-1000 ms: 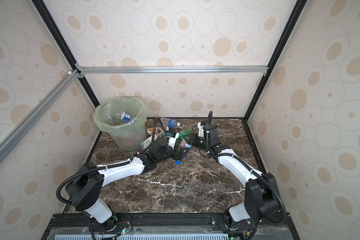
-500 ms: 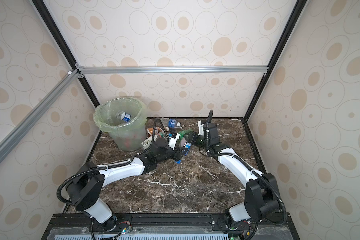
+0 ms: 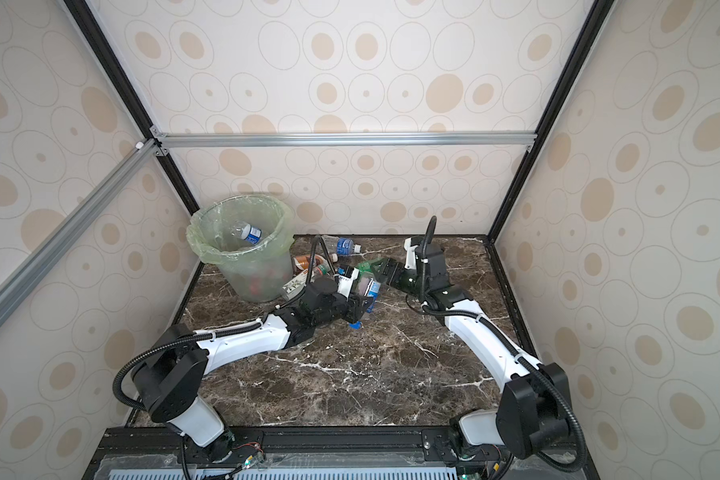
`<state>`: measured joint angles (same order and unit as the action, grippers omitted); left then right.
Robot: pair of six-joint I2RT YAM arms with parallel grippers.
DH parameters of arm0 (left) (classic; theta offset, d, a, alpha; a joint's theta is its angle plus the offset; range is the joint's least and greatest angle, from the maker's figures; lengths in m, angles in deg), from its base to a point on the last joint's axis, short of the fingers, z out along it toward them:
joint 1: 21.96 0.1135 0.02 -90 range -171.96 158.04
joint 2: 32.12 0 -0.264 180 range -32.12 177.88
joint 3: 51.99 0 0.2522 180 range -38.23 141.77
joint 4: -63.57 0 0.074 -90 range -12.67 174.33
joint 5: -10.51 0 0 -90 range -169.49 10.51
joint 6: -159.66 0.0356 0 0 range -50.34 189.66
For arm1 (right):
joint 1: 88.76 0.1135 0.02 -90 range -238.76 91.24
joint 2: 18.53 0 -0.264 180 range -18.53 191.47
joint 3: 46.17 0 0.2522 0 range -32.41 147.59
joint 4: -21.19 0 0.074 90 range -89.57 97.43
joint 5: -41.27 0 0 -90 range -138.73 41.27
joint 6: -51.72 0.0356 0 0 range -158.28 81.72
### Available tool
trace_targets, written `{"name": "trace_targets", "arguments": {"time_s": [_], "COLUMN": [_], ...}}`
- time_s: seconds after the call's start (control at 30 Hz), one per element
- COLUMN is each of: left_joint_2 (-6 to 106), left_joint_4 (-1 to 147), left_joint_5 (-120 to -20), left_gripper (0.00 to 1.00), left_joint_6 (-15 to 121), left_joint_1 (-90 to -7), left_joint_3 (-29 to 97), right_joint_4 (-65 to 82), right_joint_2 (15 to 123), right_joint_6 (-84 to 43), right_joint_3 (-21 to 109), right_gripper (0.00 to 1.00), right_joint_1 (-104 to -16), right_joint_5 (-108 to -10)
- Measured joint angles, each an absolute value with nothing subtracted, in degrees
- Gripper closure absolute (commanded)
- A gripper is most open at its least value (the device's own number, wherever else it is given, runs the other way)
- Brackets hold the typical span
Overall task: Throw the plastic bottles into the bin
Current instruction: 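Carry the clear bottle over the wastebasket with the left gripper while the right gripper withdraws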
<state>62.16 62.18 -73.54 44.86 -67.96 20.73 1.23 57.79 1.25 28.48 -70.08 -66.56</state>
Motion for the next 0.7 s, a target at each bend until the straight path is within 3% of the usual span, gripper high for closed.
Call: {"name": "trace_targets", "arguments": {"time_s": [0.37,0.7], "left_joint_2": [56.52,52.61], "left_joint_4": [76.10,78.50], "left_joint_5": [-79.85,-87.28], "left_gripper": [0.49,0.49], "left_joint_6": [51.44,60.84], "left_joint_1": [-63.89,-53.62], "left_joint_3": [33.73,51.76], "right_joint_4": [-0.76,-0.65], "right_joint_2": [48.02,48.52], "right_joint_6": [-3.56,-9.37], "right_joint_3": [26.42,26.16], "right_gripper": [0.00,0.00], "right_joint_1": [-70.67,-62.21], "right_joint_5": [-65.86,-64.50]}}
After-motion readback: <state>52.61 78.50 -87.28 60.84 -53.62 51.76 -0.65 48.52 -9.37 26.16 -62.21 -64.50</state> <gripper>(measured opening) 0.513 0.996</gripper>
